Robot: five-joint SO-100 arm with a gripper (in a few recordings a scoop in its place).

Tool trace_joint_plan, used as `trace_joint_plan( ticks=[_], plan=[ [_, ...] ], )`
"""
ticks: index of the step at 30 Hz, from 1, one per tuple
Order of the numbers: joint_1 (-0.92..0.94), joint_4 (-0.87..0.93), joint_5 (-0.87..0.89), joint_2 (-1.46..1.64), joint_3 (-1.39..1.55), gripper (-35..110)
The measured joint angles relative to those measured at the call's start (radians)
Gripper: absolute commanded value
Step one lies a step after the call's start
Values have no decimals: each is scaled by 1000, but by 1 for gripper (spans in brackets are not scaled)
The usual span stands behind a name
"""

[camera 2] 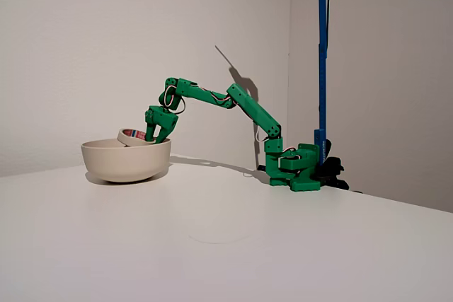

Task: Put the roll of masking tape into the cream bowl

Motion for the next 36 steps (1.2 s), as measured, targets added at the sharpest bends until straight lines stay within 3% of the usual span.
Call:
trace_joint_plan(
  ticks=[9,16,23,30,36],
  plan=[
    [-8,12,54,2,-75,11],
    [-75,81,121,78,-78,-8],
    [-199,209,170,319,-80,-8],
    [-376,382,126,511,-91,-8],
    [-563,414,69,641,-84,-8]
  ],
)
